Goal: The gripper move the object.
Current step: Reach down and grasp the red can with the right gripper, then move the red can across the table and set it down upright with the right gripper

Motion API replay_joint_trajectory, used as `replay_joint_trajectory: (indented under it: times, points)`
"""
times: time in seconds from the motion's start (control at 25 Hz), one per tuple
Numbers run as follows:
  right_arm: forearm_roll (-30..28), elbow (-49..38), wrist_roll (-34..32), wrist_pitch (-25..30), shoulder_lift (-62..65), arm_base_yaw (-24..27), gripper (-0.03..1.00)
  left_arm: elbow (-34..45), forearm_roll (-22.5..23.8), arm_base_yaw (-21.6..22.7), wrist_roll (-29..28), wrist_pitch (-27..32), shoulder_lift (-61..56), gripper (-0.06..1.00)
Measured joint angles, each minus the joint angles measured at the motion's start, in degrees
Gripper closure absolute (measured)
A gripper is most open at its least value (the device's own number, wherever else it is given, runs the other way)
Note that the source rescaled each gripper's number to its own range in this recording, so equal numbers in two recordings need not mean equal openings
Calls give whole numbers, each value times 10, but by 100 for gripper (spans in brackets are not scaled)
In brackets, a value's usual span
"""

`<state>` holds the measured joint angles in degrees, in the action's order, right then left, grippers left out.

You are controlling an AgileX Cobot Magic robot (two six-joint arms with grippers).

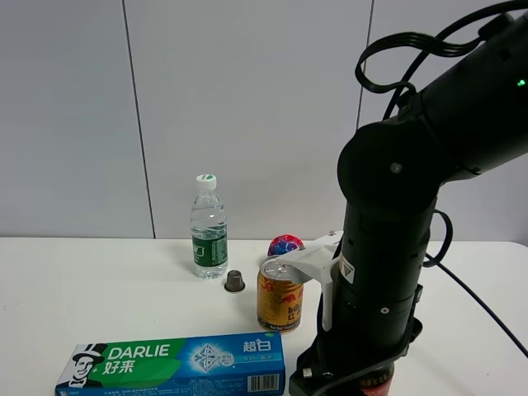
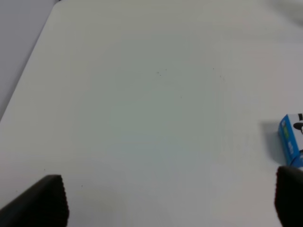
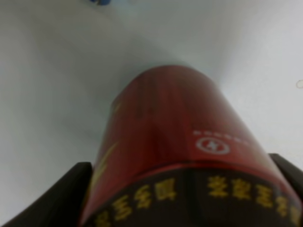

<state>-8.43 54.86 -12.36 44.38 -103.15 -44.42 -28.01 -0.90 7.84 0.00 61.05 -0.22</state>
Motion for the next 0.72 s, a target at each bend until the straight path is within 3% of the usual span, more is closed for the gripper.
replay_joint_trajectory:
  times: [0.08,0.44,0.72]
  points:
    - [0,0,0,0,0,0,96,0,0,0,0,0,0,-6]
    - [0,0,0,1,1,0,96,0,0,0,0,0,0,-6]
    - [2,0,0,55,60,0,96,0,0,0,0,0,0,-6]
